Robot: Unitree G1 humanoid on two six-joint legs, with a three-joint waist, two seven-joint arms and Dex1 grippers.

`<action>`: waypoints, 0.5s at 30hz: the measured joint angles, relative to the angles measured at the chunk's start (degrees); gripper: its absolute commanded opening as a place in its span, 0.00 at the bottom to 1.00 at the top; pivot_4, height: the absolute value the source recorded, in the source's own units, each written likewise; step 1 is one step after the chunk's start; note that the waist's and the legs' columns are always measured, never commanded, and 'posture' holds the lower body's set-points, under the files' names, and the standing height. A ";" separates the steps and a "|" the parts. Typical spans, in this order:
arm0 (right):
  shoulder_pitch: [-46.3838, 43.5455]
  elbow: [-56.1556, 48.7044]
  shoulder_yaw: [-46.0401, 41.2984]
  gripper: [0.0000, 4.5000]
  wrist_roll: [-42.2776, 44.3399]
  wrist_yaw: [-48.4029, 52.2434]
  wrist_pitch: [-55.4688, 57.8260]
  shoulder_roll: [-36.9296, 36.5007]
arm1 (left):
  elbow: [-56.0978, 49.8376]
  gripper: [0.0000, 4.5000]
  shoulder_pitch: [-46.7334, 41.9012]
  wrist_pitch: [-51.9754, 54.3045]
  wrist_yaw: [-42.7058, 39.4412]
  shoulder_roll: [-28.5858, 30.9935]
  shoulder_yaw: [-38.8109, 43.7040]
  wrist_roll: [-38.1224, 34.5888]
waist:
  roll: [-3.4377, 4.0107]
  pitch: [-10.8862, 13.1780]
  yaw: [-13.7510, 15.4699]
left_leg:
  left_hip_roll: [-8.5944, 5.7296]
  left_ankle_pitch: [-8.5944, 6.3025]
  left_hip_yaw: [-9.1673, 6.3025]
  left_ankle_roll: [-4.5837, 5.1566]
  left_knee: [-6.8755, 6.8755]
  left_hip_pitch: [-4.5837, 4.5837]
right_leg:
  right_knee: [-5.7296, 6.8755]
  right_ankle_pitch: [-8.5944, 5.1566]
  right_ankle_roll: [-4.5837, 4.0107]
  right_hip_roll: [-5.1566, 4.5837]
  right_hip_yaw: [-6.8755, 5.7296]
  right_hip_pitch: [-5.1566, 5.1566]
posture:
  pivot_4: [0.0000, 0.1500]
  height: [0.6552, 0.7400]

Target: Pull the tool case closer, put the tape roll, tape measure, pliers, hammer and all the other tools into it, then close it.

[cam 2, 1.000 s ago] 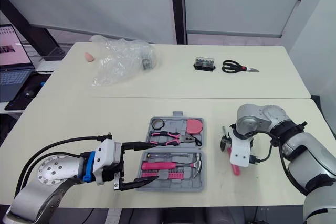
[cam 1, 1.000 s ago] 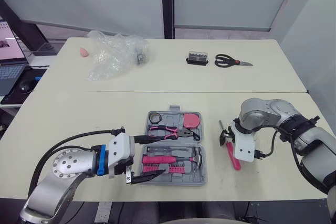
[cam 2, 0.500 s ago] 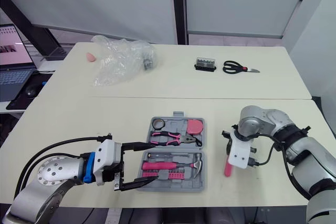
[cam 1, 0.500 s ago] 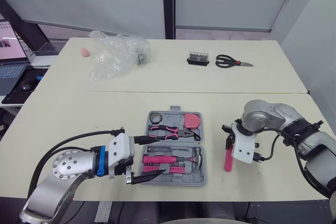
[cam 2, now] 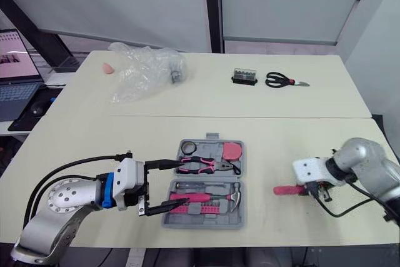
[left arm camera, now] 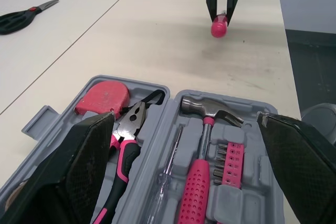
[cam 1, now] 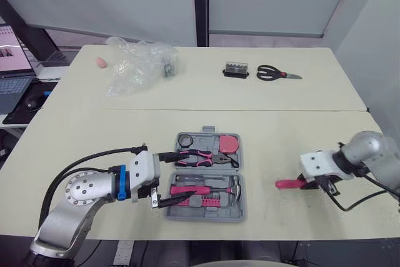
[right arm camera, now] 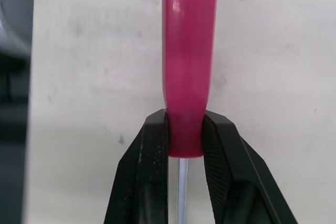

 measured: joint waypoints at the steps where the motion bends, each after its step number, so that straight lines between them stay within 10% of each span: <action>1: 0.54 -1.56 -1.87 0.14 1.95 -2.12 7.32 1.48 | -0.01 1.00 -0.29 0.07 -0.48 0.00 0.00 -0.24 | 0.00 0.00 -0.08 | -0.01 0.00 0.01 0.00 0.00 0.00 | 0.00 0.00 0.01 0.00 0.00 -0.01 | 1.00 1.00; 15: -4.97 -6.07 -14.86 0.14 7.13 -36.00 49.79 26.75 | -2.46 1.00 -3.50 3.06 -3.10 0.54 -2.37 -1.97 | 0.00 0.00 0.22 | -0.07 0.00 -0.02 -0.01 -0.03 -0.50 | -0.02 0.00 0.03 0.01 -0.03 -0.50 | 1.00 1.00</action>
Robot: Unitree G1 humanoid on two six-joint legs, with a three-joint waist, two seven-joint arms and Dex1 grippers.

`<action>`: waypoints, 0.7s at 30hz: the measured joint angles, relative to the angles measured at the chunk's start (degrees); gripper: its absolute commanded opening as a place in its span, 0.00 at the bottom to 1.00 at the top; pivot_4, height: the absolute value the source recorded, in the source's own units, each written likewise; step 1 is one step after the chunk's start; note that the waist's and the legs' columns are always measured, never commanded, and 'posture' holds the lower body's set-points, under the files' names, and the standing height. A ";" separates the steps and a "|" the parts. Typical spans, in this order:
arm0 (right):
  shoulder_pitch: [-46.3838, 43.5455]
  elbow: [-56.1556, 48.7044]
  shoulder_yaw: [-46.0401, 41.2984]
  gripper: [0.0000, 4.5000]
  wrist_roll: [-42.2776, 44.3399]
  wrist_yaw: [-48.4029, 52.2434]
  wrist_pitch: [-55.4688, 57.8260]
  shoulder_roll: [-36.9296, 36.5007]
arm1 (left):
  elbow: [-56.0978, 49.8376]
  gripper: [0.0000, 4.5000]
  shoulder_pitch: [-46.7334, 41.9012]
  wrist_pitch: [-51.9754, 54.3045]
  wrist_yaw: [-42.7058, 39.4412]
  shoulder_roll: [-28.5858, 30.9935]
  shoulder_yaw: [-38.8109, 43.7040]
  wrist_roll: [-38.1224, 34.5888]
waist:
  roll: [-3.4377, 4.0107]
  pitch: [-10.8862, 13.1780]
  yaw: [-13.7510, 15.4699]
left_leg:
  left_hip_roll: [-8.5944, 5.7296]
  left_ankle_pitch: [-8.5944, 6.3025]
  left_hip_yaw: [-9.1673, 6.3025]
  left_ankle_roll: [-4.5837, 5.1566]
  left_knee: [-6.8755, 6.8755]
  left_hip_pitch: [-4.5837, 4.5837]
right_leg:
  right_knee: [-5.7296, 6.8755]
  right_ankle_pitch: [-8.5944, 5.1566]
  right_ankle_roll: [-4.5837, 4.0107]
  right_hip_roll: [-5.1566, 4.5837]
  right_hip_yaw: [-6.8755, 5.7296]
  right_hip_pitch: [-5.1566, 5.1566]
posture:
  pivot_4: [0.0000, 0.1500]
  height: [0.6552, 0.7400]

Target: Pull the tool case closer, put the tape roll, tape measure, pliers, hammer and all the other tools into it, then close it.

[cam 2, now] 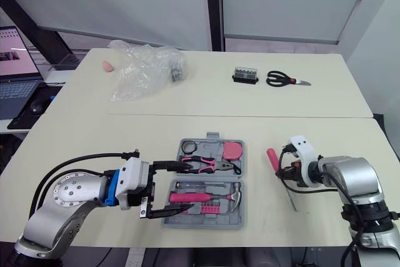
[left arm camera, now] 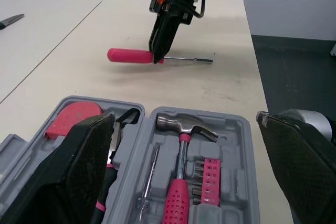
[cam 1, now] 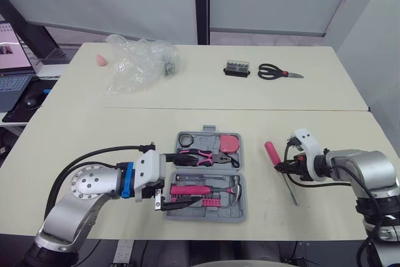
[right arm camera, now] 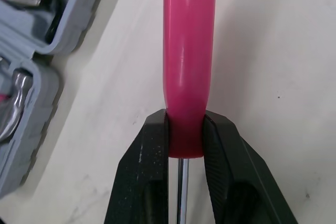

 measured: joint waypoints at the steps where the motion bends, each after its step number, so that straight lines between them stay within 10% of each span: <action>1: 0.04 0.00 -0.01 0.14 -0.14 -1.94 -0.05 1.08 | 0.00 1.00 -0.28 0.14 0.21 -0.27 -0.20 0.00 | 0.00 0.00 -0.01 | 0.00 0.00 0.01 0.00 0.00 0.00 | 0.00 0.00 0.00 0.01 0.01 0.00 | 1.00 1.00; 7: 0.29 -0.01 -0.23 0.14 -0.04 -8.46 -1.49 4.92 | 0.17 1.00 -0.75 0.09 1.01 -0.99 -2.01 0.48 | 0.00 0.00 -0.08 | 0.02 0.00 0.02 0.00 0.00 0.01 | 0.02 0.00 0.00 0.03 0.03 -0.02 | 1.00 1.00; 21: 10.73 -14.98 -7.31 1.00 4.47 -12.56 -5.89 4.57 | 0.29 1.00 0.72 -0.22 1.88 -0.96 0.08 -0.59 | 0.00 0.00 0.16 | 0.02 0.00 0.00 0.00 -0.05 -0.03 | -0.03 -0.01 0.01 0.03 0.02 -0.03 | 1.00 1.00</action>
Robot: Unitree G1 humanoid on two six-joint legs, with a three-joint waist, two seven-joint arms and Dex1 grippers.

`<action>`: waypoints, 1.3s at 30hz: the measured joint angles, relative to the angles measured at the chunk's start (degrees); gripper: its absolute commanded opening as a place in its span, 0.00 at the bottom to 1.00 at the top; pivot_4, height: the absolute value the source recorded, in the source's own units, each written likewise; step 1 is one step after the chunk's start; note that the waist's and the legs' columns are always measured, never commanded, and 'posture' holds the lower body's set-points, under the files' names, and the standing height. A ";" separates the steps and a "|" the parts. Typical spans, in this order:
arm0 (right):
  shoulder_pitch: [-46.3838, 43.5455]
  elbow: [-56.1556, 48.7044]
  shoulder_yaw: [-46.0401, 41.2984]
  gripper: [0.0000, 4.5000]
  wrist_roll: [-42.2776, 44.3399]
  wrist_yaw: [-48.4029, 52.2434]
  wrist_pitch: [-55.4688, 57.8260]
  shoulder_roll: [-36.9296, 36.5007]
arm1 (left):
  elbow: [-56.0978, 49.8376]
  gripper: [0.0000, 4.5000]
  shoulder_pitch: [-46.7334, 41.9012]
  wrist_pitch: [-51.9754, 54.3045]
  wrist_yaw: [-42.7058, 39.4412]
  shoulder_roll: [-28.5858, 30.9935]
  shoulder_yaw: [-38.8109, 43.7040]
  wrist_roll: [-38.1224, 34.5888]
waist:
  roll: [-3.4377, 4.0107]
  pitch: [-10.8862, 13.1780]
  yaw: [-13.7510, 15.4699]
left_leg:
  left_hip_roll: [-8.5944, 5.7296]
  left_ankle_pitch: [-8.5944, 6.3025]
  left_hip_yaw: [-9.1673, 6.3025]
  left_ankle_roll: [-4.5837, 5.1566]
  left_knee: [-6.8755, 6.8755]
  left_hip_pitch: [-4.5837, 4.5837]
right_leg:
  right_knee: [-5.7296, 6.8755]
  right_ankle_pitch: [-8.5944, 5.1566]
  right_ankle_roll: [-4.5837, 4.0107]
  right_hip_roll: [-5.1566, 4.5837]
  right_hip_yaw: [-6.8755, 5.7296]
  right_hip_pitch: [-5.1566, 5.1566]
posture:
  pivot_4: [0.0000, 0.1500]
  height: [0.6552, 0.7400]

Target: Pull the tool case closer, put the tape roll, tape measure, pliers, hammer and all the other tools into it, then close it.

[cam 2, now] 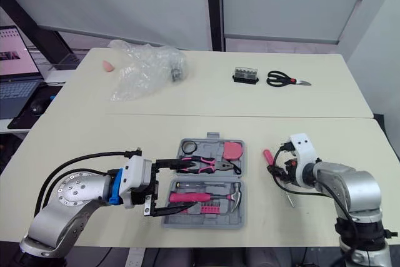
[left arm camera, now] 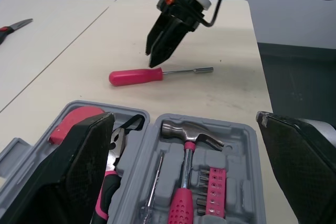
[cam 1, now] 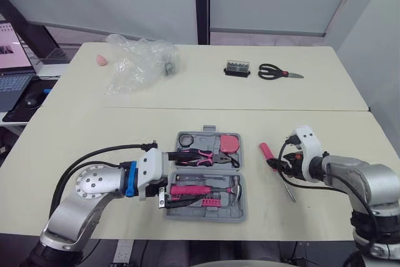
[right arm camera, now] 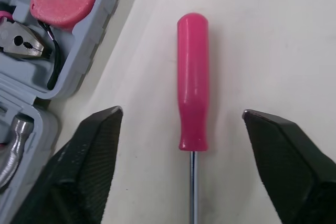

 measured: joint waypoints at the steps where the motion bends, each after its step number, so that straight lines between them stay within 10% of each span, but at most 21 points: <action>1: 2.87 -0.73 0.37 1.00 -0.51 0.58 -4.68 -1.08 | 0.01 1.00 0.32 0.03 0.17 0.10 0.33 -0.09 | 0.00 0.00 -0.05 | 0.00 0.00 0.02 0.00 0.00 -0.01 | -0.01 0.00 0.00 0.00 0.01 -0.01 | 1.00 1.00; 10: 19.40 2.01 5.88 1.00 -9.67 -3.20 -41.88 2.53 | -0.15 1.00 1.78 0.64 -1.00 1.14 0.75 -1.22 | -0.01 -0.01 -0.74 | 0.06 0.00 0.02 -0.01 -0.02 0.06 | 0.06 -0.01 0.02 0.08 0.06 0.00 | 1.00 1.00; 25: 17.47 13.24 8.52 1.00 -12.97 -8.10 -51.22 7.69 | 0.23 1.00 -0.58 0.87 -2.26 1.18 0.49 -1.02 | 0.00 -0.02 -0.22 | 0.04 0.00 0.02 -0.01 -0.03 0.06 | 0.05 -0.01 0.00 0.06 0.05 0.01 | 1.00 1.00; 39: 16.46 15.32 9.62 0.19 -12.92 -8.59 -51.87 8.40 | 1.70 1.00 0.67 -0.38 -2.75 1.26 0.28 -0.58 | 0.00 -0.02 -0.20 | 0.05 0.00 0.01 -0.01 -0.03 0.06 | 0.06 -0.01 0.00 0.06 0.04 0.01 | 1.00 1.00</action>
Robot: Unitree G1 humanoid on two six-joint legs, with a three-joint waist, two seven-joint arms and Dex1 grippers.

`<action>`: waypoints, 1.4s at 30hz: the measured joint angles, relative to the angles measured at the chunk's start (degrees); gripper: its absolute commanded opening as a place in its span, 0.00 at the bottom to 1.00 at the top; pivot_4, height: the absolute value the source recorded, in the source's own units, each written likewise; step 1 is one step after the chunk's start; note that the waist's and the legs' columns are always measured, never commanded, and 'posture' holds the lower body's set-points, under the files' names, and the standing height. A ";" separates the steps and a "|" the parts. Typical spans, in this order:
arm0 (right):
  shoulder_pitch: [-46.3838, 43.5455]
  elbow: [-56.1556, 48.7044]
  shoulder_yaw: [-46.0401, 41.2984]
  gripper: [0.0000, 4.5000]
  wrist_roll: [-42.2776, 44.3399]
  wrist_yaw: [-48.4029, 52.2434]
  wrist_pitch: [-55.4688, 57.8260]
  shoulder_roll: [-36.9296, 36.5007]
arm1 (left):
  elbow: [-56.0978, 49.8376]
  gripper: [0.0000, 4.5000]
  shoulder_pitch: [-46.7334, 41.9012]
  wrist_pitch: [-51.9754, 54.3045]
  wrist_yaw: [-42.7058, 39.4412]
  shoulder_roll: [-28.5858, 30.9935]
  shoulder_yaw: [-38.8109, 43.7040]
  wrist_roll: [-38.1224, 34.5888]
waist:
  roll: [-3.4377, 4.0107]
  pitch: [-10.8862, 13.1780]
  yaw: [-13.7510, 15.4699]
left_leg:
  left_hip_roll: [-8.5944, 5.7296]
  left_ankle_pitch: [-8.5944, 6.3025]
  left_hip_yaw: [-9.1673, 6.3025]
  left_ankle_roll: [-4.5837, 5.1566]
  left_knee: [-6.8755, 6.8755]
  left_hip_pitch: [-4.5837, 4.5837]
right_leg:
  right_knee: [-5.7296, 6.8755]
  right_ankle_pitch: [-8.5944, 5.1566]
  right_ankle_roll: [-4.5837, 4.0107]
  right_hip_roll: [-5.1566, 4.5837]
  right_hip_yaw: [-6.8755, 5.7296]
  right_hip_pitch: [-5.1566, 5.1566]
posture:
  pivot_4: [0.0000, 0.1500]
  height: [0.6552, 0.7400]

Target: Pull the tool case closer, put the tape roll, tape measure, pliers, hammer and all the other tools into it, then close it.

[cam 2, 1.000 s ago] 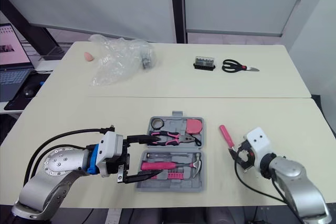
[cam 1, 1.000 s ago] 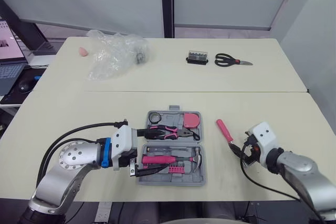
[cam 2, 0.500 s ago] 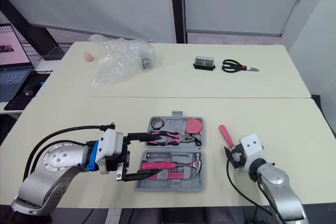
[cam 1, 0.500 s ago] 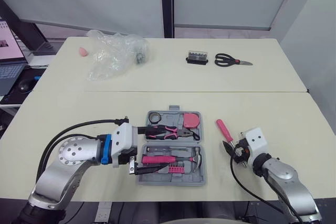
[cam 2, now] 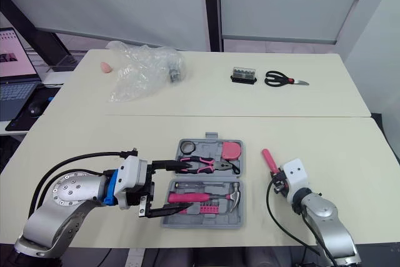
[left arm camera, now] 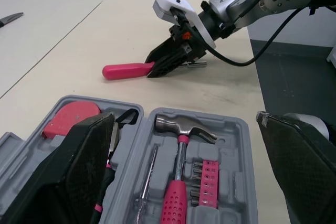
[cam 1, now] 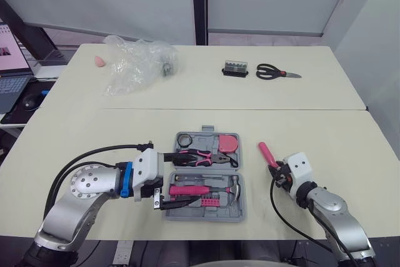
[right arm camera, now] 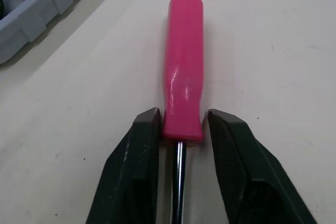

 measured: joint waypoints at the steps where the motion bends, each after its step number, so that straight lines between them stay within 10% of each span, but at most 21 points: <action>1: 0.06 -0.06 0.00 0.16 0.02 0.02 -0.02 -0.01 | 0.10 1.00 0.16 -0.09 -0.29 0.07 0.01 0.07 | 0.00 0.00 0.00 | 0.00 0.00 0.00 0.00 0.00 0.00 | 0.00 0.00 0.00 0.00 0.00 0.00 | 1.00 1.00; 20: -15.45 -25.56 14.63 0.15 1.61 28.07 12.61 -28.09 | 5.14 1.00 19.60 -4.85 -7.19 10.54 19.80 1.61 | -0.03 0.00 0.10 | 0.02 0.00 -0.02 0.01 -0.02 -0.01 | -0.05 -0.01 -0.02 -0.07 -0.05 -0.01 | 1.00 1.00; 42: -34.17 -17.71 43.78 0.15 -0.07 32.61 25.71 -11.81 | 2.45 1.00 26.17 -4.88 -10.66 13.63 22.34 5.34 | -0.12 -0.04 -0.08 | 0.04 -0.01 -0.01 0.00 -0.04 -0.02 | 0.01 -0.02 -0.05 -0.05 -0.06 -0.17 | 1.00 1.00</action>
